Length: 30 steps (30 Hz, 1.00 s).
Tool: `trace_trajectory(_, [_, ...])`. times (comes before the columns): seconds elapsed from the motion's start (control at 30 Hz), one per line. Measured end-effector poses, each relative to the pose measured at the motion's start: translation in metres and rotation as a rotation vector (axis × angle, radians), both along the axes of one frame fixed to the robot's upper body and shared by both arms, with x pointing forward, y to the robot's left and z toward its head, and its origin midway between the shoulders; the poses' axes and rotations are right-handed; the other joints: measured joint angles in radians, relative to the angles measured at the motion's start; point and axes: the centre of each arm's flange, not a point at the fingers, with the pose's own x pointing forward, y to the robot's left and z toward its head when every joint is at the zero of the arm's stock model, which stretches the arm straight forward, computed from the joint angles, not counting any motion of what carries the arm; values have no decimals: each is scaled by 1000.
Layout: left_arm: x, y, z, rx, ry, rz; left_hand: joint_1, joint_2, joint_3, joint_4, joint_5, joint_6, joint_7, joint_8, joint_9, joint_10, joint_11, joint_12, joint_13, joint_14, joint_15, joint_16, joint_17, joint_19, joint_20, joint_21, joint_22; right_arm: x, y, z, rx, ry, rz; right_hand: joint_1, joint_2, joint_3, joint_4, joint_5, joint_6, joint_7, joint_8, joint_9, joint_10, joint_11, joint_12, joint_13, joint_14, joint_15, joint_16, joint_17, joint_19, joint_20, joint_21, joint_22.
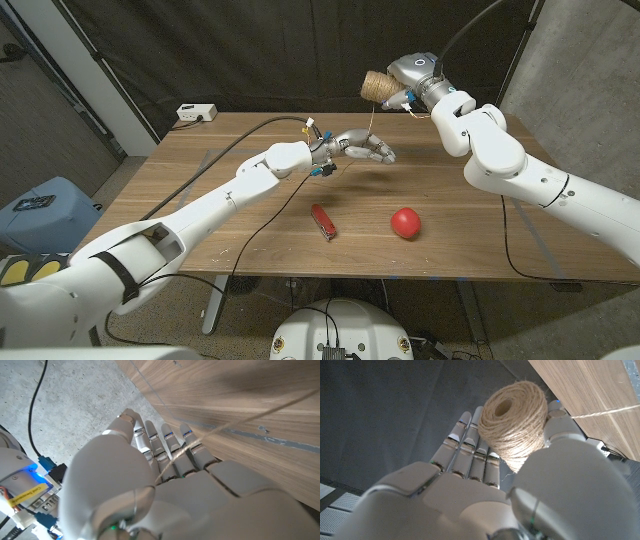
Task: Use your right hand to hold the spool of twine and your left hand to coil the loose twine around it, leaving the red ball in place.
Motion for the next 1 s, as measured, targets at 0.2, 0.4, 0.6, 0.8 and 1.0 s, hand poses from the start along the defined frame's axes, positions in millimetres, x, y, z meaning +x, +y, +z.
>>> trace_trajectory(0.2, [-5, -1, 2, 12, 0, -18, -4, 4, 0, 0, 0, 0, 0, 0, 0, 0, 0, 0, 1, 0, 0, -1, 0, 0, 0, 0, 0, 1, -4, 0, 5, 1, -7, 0, 0, -1, -1, 0, 0, 0, 0, 2, 0, 0, 0, -1, 0, 0, 0, 0, 0, 0, 0, 0])
trace_trajectory(0.4, [-11, -2, 5, 25, -3, -38, -4, 4, -4, 4, 0, 0, 0, 0, 0, 0, 0, 0, 5, 0, 0, -4, 0, 0, 0, 0, 0, 1, -9, 1, 17, 1, -18, 2, -2, -1, -1, 0, 0, 0, 0, 3, 9, 2, -4, -1, 1, 2, -5, 0, 0, 0, 0, 0])
trace_trajectory(0.6, [-14, -3, 5, 29, 1, -54, -4, 4, -4, 4, 0, 0, 0, 0, 0, 0, 0, 0, 6, 0, 0, -4, 0, 0, 0, 5, 0, 3, -12, 1, 22, 2, -28, 2, -2, -1, -1, 0, 4, 3, -1, 3, 9, 2, -7, -1, 8, -1, -11, -3, 0, 0, 0, 0])
trace_trajectory(0.8, [-24, -3, 5, 38, -3, -81, -7, 7, -4, 4, 0, 0, 0, 0, 0, 0, 0, 0, 9, 0, 0, -4, 5, 0, 0, 5, 0, 5, -16, 2, 30, 4, -41, 2, -2, -3, -3, -1, 4, 3, -3, 3, 9, 2, -8, 0, 9, 1, -15, -1, 2, -2, 0, 0])
trace_trajectory(1.0, [-28, -2, 8, 42, -5, -96, -8, 8, -4, 4, 0, 0, 0, 0, 5, 0, 0, 0, 10, -3, 3, -4, 5, 0, 0, 5, 0, 6, -17, 1, 25, 3, -48, 1, -1, -3, -3, -1, 7, 0, -2, 0, 12, -1, -8, 0, 9, 1, -15, 0, 4, -4, 0, 0])
